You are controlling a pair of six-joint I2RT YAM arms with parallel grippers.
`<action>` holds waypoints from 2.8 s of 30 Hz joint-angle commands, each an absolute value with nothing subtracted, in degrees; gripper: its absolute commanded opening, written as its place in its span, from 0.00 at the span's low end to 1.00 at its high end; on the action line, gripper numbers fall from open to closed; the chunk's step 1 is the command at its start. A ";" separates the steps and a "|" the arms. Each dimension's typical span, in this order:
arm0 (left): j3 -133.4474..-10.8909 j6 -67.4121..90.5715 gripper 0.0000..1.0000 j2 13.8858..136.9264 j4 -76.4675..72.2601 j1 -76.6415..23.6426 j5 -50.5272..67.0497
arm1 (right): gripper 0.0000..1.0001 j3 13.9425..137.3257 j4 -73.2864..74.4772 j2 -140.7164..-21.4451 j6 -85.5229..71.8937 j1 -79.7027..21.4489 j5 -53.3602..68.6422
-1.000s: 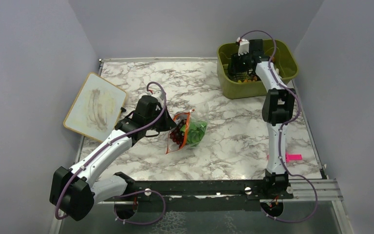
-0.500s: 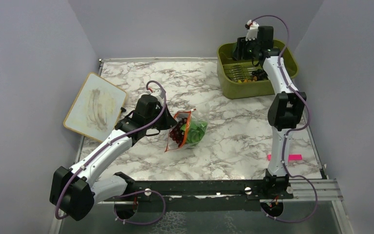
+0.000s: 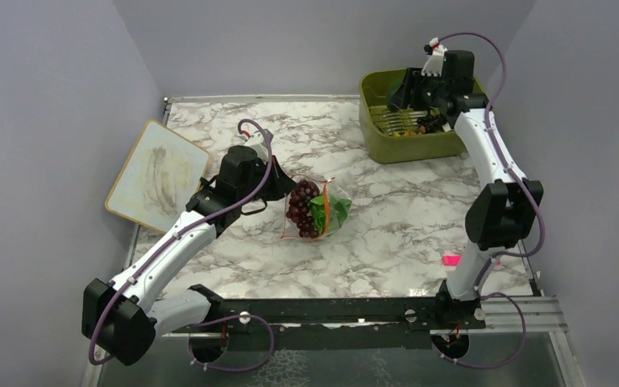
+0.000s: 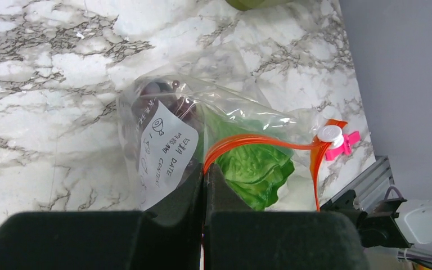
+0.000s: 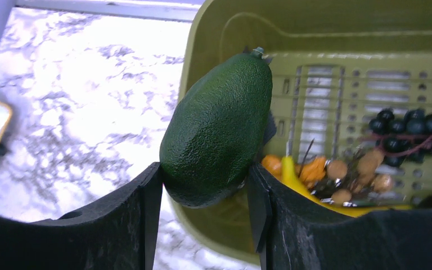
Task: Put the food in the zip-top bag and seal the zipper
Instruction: Place the fake fruit in the zipper food storage bag.
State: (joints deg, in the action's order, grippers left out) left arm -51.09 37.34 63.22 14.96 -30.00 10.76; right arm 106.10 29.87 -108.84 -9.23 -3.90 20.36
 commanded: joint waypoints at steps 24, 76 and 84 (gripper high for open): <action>-50.40 46.31 0.00 59.32 6.18 -30.09 11.15 | 0.25 68.03 21.44 -63.22 -20.01 -14.81 41.78; -56.37 45.83 0.00 62.80 9.58 -30.06 17.00 | 0.27 73.39 30.72 -80.87 -24.88 -43.93 9.01; -56.00 46.76 0.00 62.99 8.19 -30.06 18.58 | 0.29 72.62 29.64 -82.61 -25.09 -44.01 10.37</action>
State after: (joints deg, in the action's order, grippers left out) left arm -54.85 45.60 64.51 12.23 -30.02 15.70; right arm 72.10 30.41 -81.91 -25.63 -43.57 12.23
